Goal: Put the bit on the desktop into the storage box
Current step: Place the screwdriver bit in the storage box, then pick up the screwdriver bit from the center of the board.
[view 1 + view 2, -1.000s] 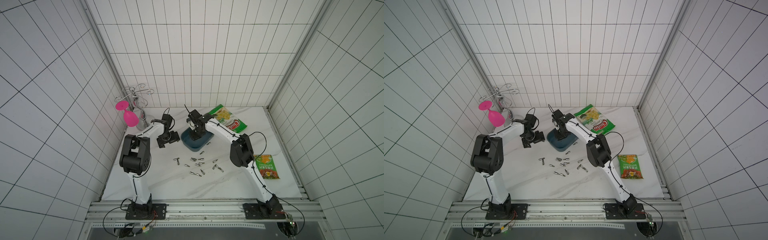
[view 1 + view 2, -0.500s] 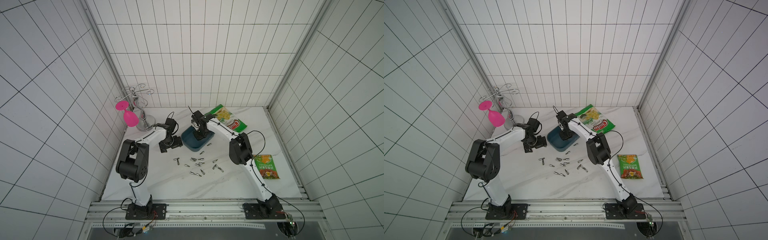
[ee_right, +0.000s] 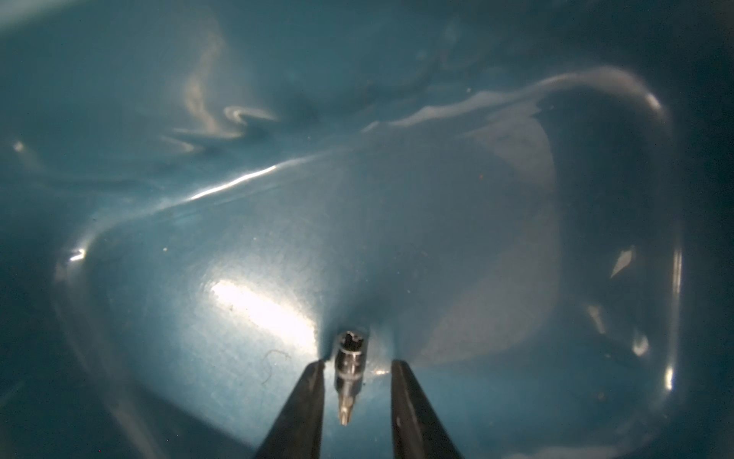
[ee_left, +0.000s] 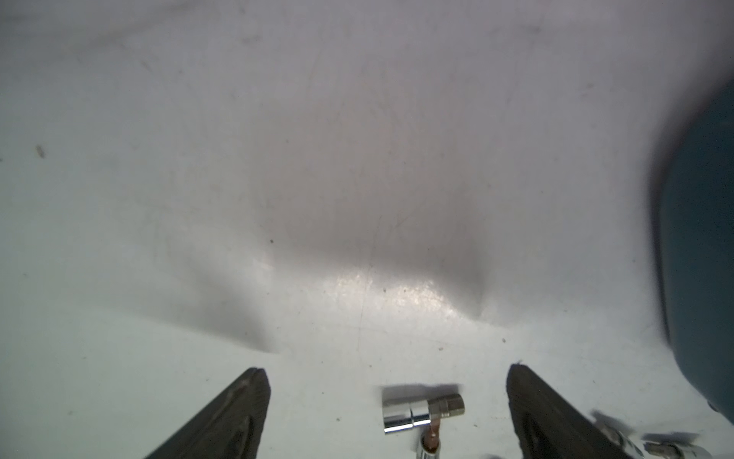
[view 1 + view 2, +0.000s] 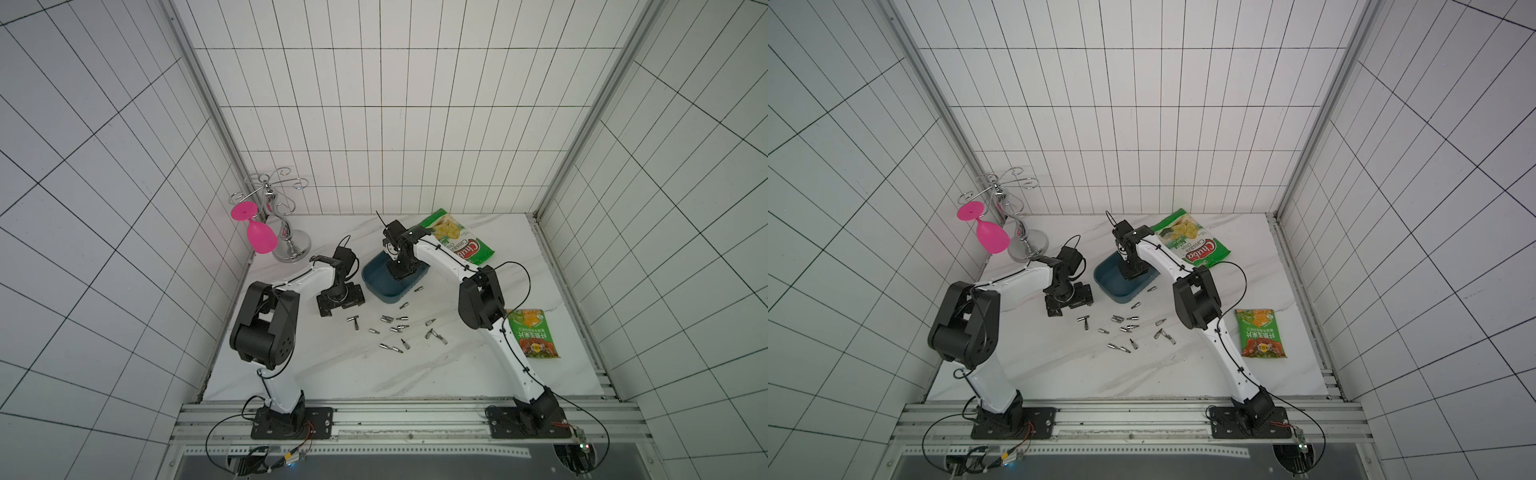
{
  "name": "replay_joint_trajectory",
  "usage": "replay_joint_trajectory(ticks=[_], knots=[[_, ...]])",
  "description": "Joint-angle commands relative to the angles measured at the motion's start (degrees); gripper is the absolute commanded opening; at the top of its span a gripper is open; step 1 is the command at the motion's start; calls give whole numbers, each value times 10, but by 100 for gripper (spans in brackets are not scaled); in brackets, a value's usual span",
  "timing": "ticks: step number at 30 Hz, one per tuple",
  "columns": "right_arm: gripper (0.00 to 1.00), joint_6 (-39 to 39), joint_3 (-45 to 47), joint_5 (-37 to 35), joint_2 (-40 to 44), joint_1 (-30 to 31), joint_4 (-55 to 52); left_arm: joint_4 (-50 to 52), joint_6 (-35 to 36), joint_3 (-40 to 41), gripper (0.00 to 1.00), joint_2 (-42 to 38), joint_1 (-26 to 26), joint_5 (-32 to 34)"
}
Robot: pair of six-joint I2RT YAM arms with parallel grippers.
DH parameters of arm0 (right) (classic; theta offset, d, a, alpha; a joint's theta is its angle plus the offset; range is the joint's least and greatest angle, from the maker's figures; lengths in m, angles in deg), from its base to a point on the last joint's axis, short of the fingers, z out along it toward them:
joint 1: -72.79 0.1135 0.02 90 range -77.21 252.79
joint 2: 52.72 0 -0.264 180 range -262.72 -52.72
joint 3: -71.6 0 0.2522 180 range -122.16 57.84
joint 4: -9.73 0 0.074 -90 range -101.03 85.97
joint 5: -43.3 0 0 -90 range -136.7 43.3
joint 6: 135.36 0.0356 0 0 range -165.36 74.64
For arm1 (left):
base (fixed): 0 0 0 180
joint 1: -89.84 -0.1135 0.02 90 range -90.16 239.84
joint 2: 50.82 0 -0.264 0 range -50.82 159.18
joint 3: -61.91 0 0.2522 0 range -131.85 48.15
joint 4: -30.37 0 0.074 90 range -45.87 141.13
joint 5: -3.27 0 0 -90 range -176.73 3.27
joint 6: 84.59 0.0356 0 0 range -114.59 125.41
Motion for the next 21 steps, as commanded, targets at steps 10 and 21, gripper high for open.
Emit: replay_joint_trajectory(ticks=[10, 21], knots=[[57, 19, 31, -5, 101, -3, -19, 8, 3, 37, 94, -64, 11, 15], [59, 32, 98, -35, 217, -5, -12, 5, -10, 100, 92, -111, 23, 16]])
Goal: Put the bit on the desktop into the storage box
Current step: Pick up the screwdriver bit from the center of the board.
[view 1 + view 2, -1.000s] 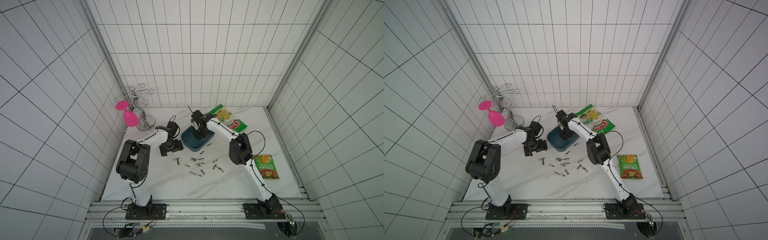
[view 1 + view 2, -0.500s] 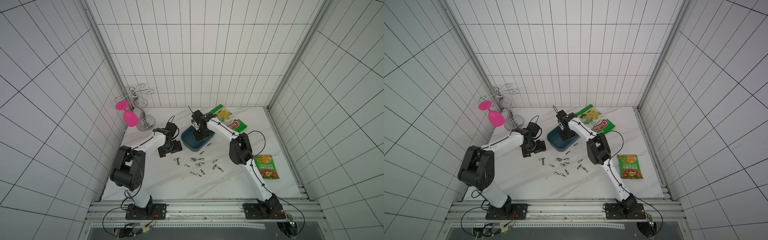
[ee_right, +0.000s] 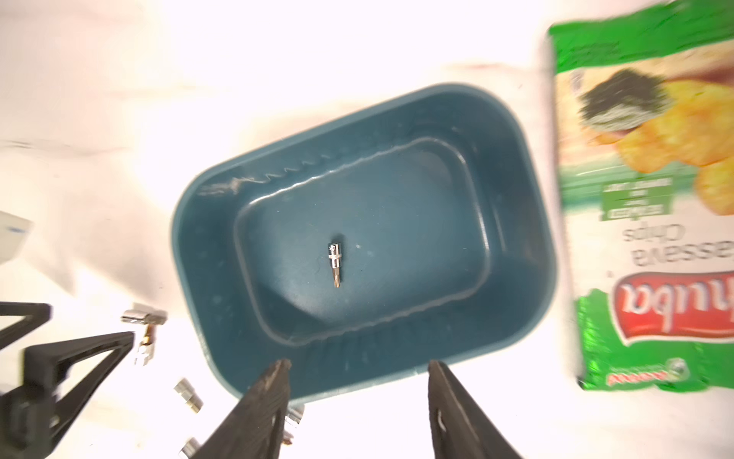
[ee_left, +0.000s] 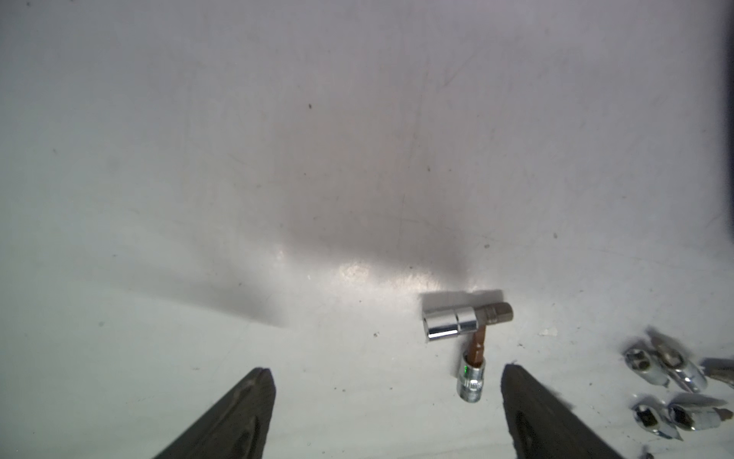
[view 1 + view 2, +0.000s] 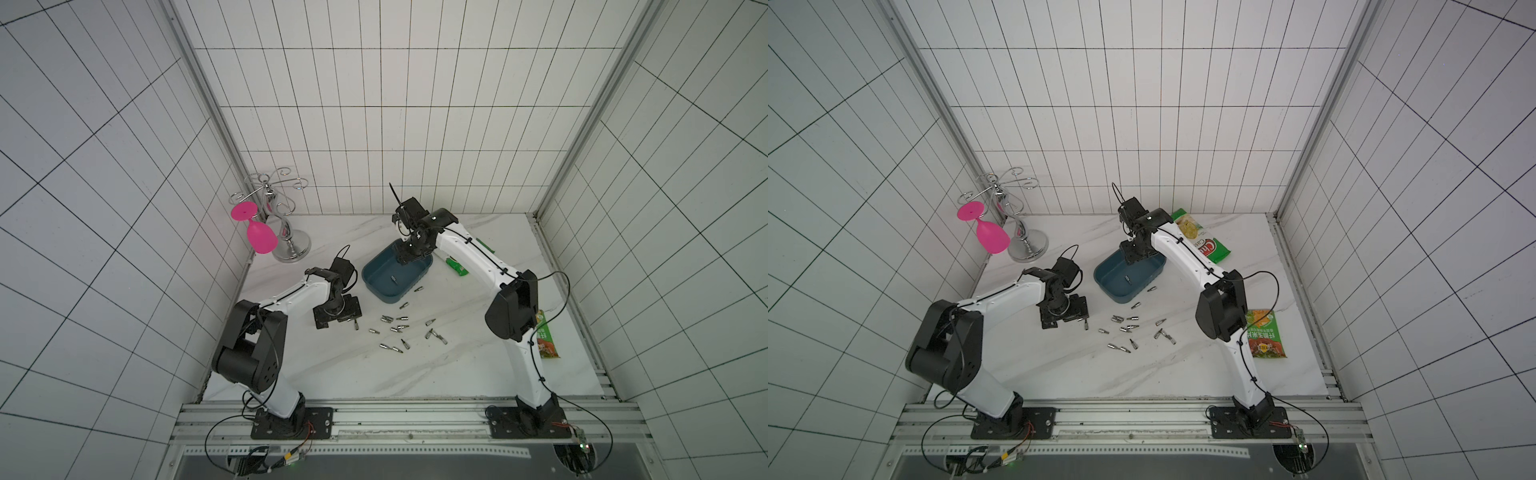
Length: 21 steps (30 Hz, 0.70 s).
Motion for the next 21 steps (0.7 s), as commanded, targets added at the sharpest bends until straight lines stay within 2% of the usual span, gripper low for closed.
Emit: replay_joint_trajectory(ticks=[1, 8, 14, 19, 21], knots=[[59, 9, 19, -16, 12, -5, -9, -3, -9, 12, 92, -24, 2, 8], [59, 10, 40, -16, 25, -7, -8, -8, -30, 25, 92, -32, 1, 9], [59, 10, 65, -18, 41, -12, -9, -49, -91, 27, 92, -15, 2, -34], [59, 15, 95, -18, 65, -23, -5, -68, -147, 26, 91, -2, 6, -23], [59, 16, 107, -19, 78, -26, -2, -79, -171, 27, 88, 4, 7, -24]])
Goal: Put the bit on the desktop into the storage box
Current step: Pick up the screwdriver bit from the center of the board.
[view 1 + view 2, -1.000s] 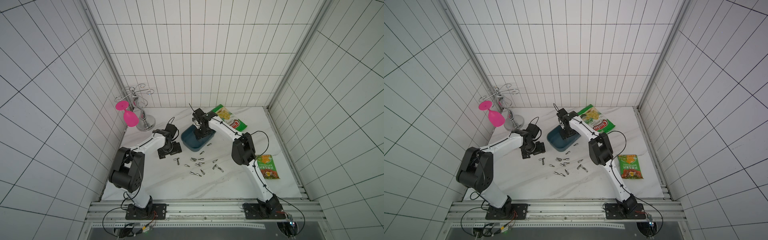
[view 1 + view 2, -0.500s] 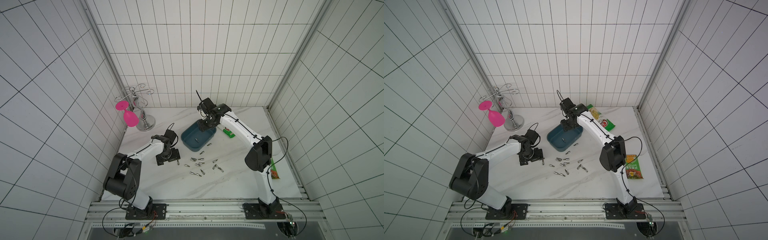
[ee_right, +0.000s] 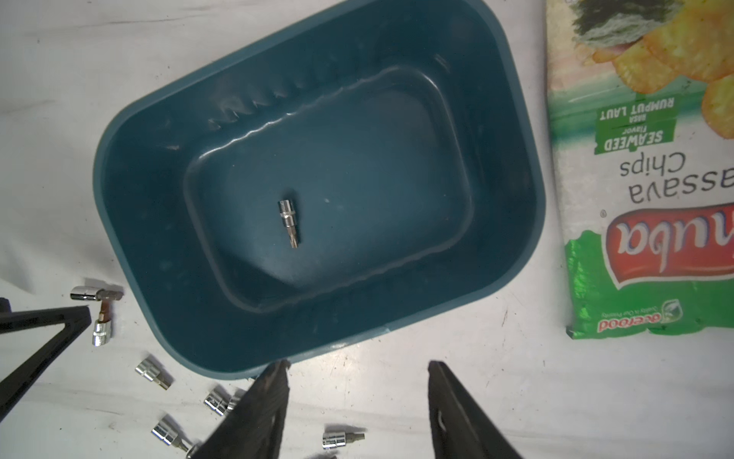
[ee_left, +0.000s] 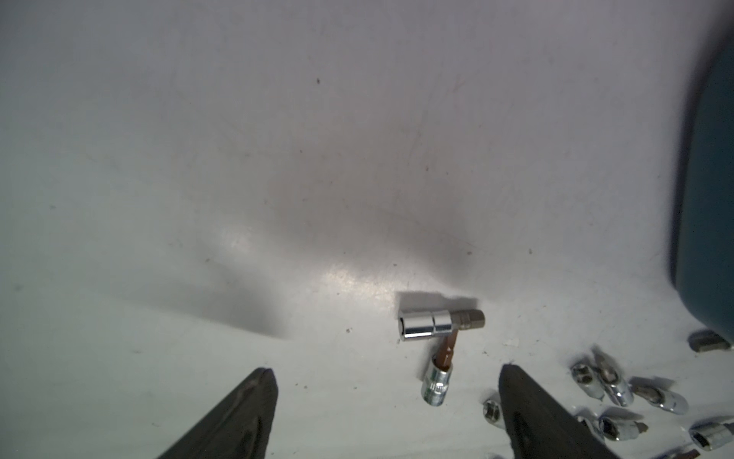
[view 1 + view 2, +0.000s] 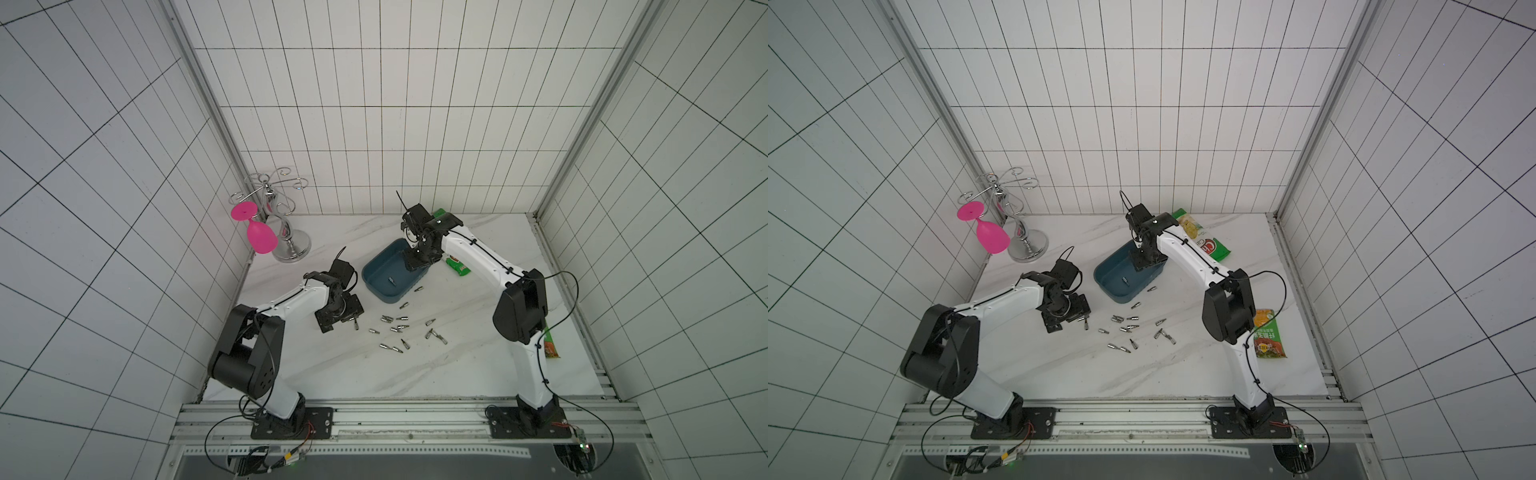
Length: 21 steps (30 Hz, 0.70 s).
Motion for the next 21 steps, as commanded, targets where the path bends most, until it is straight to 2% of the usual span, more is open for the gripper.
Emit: replay_joint_trajectory(ticks=[1, 12, 21], knots=[[59, 8, 17, -11, 49, -10, -3, -38, -60, 6, 87, 14, 3, 0], [59, 9, 71, -6, 93, -34, 13, -54, -145, -6, 80, 43, 19, 15], [59, 7, 99, 2, 112, -47, 28, -64, -186, -14, 76, 68, 30, 32]])
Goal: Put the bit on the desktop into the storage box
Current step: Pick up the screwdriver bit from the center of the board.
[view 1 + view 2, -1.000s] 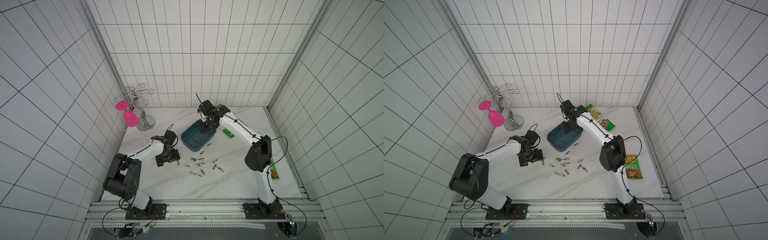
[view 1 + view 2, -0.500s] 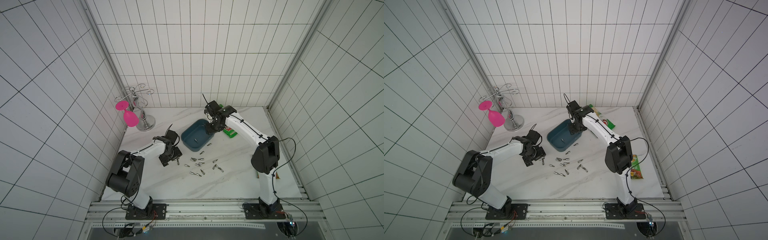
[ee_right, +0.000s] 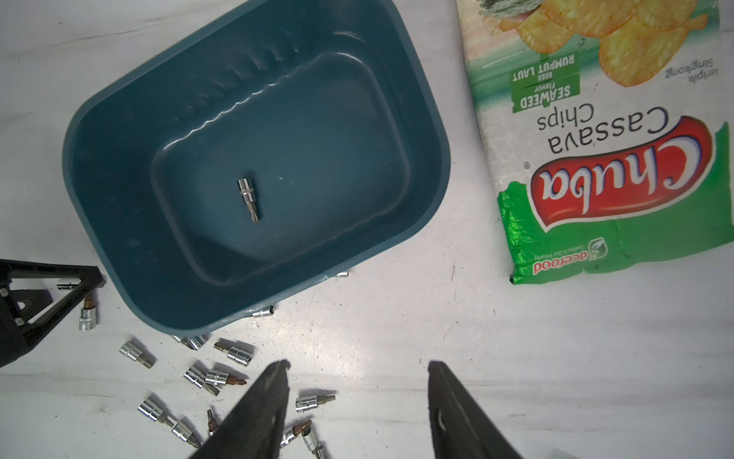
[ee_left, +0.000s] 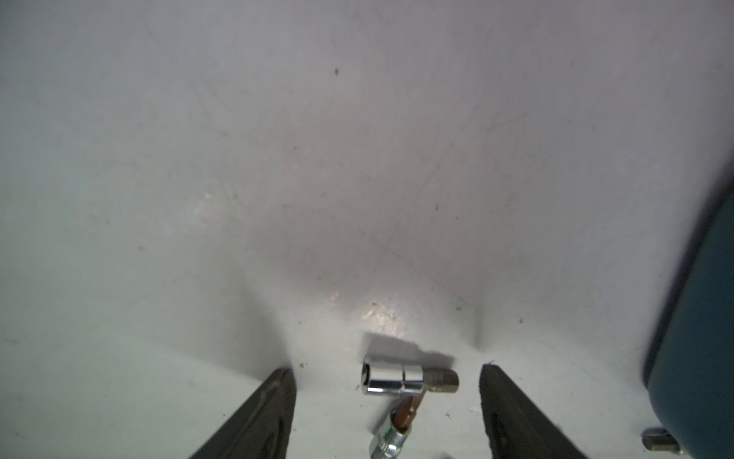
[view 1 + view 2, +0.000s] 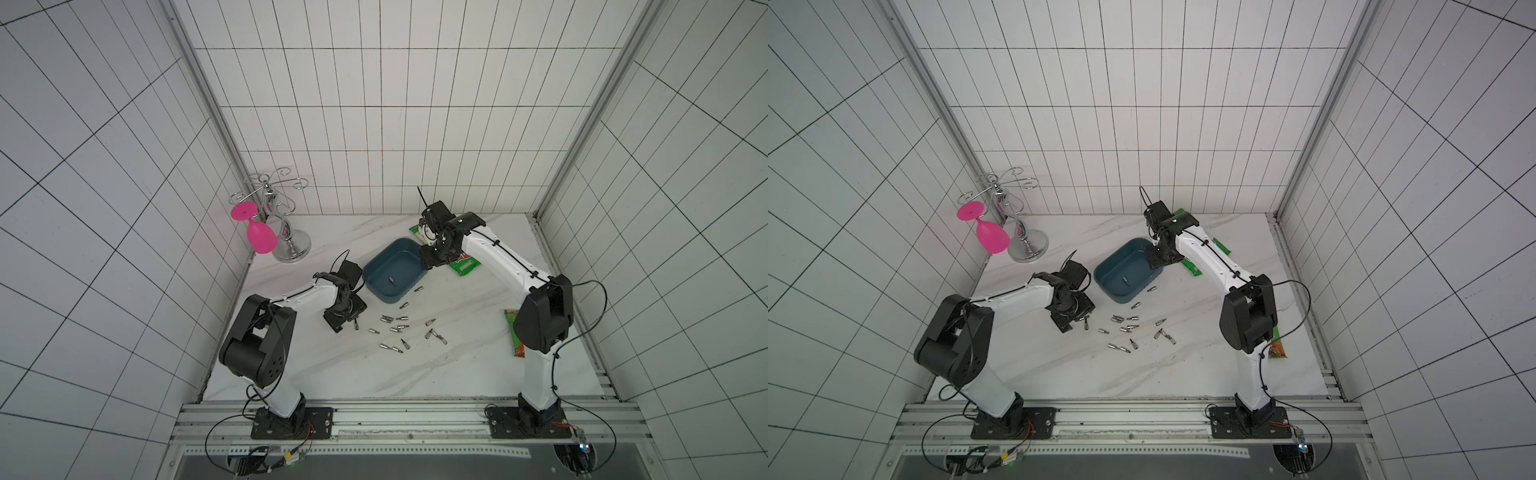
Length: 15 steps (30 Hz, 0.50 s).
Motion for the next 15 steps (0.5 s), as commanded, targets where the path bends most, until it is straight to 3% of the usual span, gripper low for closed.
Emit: replay_joint_trajectory(ticks=[1, 15], knots=[[59, 4, 9, 5, 28, -10, 6, -24, -28, -9, 76, 29, 3, 8], [58, 3, 34, 10, 42, -22, 18, -37, -58, -38, 71, 63, 21, 4]])
